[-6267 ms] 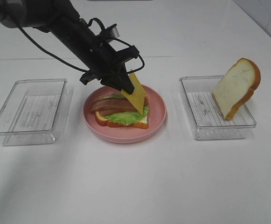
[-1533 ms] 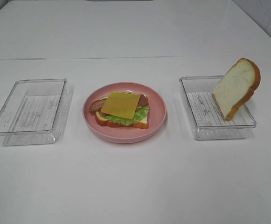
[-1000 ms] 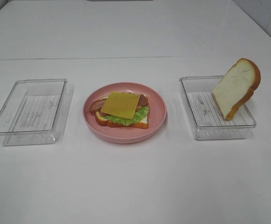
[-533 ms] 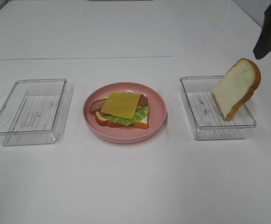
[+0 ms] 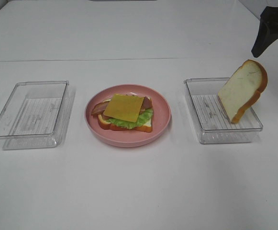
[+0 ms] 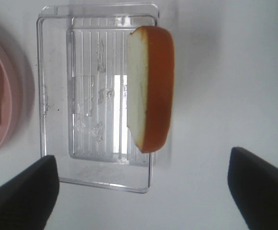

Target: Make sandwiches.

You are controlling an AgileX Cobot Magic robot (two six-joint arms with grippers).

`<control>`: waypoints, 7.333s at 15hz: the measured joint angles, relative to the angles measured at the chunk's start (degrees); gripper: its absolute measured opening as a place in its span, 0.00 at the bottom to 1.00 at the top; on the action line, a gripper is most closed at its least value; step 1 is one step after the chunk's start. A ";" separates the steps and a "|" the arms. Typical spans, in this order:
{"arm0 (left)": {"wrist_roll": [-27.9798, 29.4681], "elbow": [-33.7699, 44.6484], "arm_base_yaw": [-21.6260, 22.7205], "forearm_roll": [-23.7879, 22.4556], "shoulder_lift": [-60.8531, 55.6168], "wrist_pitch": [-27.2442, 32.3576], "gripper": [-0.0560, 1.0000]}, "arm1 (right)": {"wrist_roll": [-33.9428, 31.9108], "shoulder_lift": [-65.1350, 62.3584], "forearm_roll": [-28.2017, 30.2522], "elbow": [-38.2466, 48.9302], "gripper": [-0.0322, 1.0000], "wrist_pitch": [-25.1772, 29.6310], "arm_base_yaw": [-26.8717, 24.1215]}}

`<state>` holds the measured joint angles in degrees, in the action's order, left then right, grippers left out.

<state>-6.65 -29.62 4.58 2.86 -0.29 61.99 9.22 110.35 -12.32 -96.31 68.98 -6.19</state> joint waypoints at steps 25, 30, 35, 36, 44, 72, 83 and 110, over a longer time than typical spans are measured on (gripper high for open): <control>0.00 0.00 0.00 0.00 0.00 -0.06 0.85 | 3.27 14.55 -9.40 -1.72 0.25 -4.53 -2.18; 0.00 0.00 0.00 0.00 0.00 -0.06 0.85 | 2.98 13.98 -9.45 -1.72 0.25 -2.81 -2.18; 0.00 0.00 0.00 0.00 0.00 -0.06 0.85 | 2.69 2.12 -12.55 -1.09 0.25 -0.57 -2.18; 0.00 0.00 0.00 0.00 0.00 -0.06 0.85 | 3.44 -0.92 -14.78 0.80 0.25 -0.86 -2.18; 0.00 0.00 0.00 0.00 0.00 -0.06 0.85 | 21.54 -8.25 -48.36 24.01 0.25 -12.32 8.94; 0.00 0.00 0.00 -0.29 0.00 -0.06 0.85 | 17.36 22.69 -55.75 8.42 0.44 -15.76 19.88; 0.00 0.00 0.00 -0.29 0.00 -0.06 0.85 | 6.53 12.89 -30.94 8.42 0.64 -16.67 19.88; 0.00 0.00 0.00 -0.29 0.00 -0.06 0.85 | -9.22 -62.74 11.40 44.12 0.96 -3.50 6.36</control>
<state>-6.65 -29.62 4.58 2.58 -0.29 61.94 0.00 47.61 -0.92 -52.20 65.49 0.17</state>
